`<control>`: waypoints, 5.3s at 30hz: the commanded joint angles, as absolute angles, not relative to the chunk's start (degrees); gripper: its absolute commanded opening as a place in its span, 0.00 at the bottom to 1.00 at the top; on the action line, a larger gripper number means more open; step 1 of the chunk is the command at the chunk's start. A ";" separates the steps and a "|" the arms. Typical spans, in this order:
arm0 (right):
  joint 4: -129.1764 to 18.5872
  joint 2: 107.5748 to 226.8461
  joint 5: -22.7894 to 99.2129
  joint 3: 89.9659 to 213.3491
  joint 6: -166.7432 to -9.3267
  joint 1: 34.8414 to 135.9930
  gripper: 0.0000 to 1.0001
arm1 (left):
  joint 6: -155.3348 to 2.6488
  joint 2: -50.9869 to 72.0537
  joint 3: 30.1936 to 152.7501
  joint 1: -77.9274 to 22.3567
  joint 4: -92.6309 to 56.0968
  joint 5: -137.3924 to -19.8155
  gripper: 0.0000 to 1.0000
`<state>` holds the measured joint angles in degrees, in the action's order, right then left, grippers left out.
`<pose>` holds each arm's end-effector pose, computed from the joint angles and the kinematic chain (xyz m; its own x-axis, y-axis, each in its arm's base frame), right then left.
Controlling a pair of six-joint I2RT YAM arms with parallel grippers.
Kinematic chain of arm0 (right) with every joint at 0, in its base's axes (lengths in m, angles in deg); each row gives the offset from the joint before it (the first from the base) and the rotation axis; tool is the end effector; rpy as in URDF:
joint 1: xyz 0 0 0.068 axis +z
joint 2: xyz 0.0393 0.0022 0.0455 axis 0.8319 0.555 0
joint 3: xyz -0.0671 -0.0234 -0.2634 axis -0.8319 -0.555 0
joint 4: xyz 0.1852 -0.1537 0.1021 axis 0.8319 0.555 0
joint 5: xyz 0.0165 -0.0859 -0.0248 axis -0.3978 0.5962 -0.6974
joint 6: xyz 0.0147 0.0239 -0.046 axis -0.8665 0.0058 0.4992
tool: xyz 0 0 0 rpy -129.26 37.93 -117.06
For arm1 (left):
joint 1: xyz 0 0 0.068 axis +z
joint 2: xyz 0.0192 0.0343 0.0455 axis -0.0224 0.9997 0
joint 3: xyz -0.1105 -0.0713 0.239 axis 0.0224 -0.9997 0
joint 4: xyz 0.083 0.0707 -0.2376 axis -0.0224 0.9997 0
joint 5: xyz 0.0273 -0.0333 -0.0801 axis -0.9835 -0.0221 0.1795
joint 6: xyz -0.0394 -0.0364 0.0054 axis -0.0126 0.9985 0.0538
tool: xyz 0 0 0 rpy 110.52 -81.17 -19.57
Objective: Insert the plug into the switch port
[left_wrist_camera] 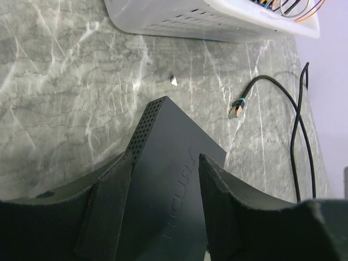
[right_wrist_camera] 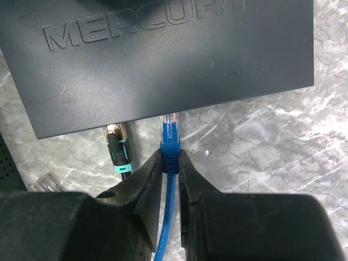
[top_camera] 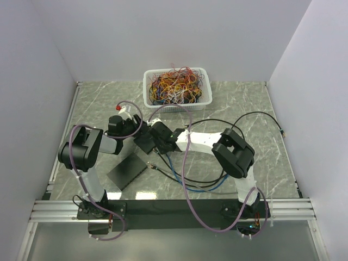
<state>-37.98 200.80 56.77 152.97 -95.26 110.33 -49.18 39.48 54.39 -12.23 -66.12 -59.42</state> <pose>0.2534 0.3376 0.1611 -0.6478 -0.4873 -0.5856 -0.5925 0.8054 -0.0147 0.3188 -0.0784 0.1264 -0.6260 -0.4446 -0.6407 0.2614 0.6544 -0.7095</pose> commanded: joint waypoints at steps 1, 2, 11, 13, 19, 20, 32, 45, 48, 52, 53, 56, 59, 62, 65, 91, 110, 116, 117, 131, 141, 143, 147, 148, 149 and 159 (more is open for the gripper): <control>-39.01 199.77 58.07 155.65 -95.02 109.81 0.00 | -50.66 40.77 56.13 -12.27 -68.72 -56.81 0.58; -39.36 199.34 57.98 155.48 -95.02 109.82 0.00 | -50.74 40.86 56.13 -12.27 -68.81 -56.37 0.57; -41.73 197.32 56.67 154.16 -95.63 109.99 0.00 | -51.36 41.56 56.48 -12.53 -68.02 -56.72 0.56; -42.44 196.61 56.66 153.46 -95.81 109.99 0.00 | -51.62 41.65 56.57 -12.80 -67.84 -56.89 0.56; -43.06 195.73 56.31 153.98 -95.72 109.90 0.00 | -53.03 41.74 56.74 -14.03 -65.73 -59.09 0.55; -42.88 196.08 56.31 154.24 -95.72 109.99 0.00 | -53.03 41.83 56.57 -14.12 -65.82 -58.92 0.55; -45.51 196.00 56.40 153.55 -96.60 109.99 0.00 | -53.21 41.74 55.25 -16.58 -66.17 -59.45 0.54; -55.80 193.10 57.89 144.94 -97.22 109.90 0.00 | -52.41 41.30 52.00 -17.54 -66.44 -58.92 0.53; -55.80 192.83 58.07 144.75 -97.13 109.90 0.00 | -52.41 41.65 52.17 -18.07 -66.26 -58.48 0.53; -59.49 190.90 57.89 142.74 -96.78 109.90 0.00 | -53.38 42.00 52.61 -19.74 -65.12 -59.00 0.53; -59.75 190.63 57.46 142.30 -96.69 109.99 0.00 | -53.64 42.18 52.87 -20.09 -64.86 -59.18 0.53; -59.32 190.98 57.54 142.55 -96.34 109.99 0.00 | -53.65 42.61 53.40 -21.50 -63.98 -59.35 0.53; -59.14 191.60 57.63 142.82 -96.16 109.99 0.00 | -52.60 43.32 53.06 -22.64 -65.03 -58.83 0.52; -60.11 191.07 57.37 141.95 -96.07 109.90 0.00 | -51.80 44.28 52.79 -24.05 -65.38 -58.82 0.52; -61.42 190.11 57.37 140.98 -96.07 109.99 0.00 | -51.10 45.25 52.79 -25.45 -65.21 -59.09 0.52; -63.54 192.57 58.77 140.01 -96.69 109.03 0.00 | -44.68 49.03 50.68 -28.62 -66.53 -60.75 0.51; -72.15 188.61 59.30 131.93 -96.25 108.32 0.00 | -45.38 43.32 46.72 -28.44 -51.42 -74.20 0.50; -71.80 190.36 59.65 132.71 -96.07 108.32 0.00 | -46.18 40.78 47.17 -27.39 -49.65 -76.32 0.50; -71.54 190.72 59.56 132.97 -96.07 108.41 0.07 | -46.09 39.90 46.73 -27.30 -49.91 -76.32 0.50; -70.39 188.71 59.65 131.84 -97.22 108.41 0.63 | -44.59 31.20 47.86 -27.30 -44.21 -78.60 0.51; -64.60 177.20 61.85 131.39 -95.64 111.57 0.67 | -47.23 19.60 54.02 -25.37 -32.34 -85.81 0.54; -62.66 175.61 62.72 131.83 -94.76 113.58 0.67 | -47.58 17.23 54.81 -24.93 -30.15 -86.16 0.54; -59.59 172.45 64.56 131.92 -93.09 117.71 0.65 | -47.93 11.96 55.16 -24.23 -26.10 -86.69 0.54; -58.89 172.00 64.92 131.75 -92.56 118.60 0.65 | -48.19 10.64 55.08 -24.23 -25.22 -86.69 0.55; -58.62 171.74 65.27 131.14 -92.38 119.39 0.64 | -48.28 7.84 55.16 -24.23 -24.00 -86.86 0.55; -56.95 174.71 63.78 128.49 -94.66 125.11 0.55 | -46.53 -15.90 50.60 -25.90 -8.96 -95.92 0.58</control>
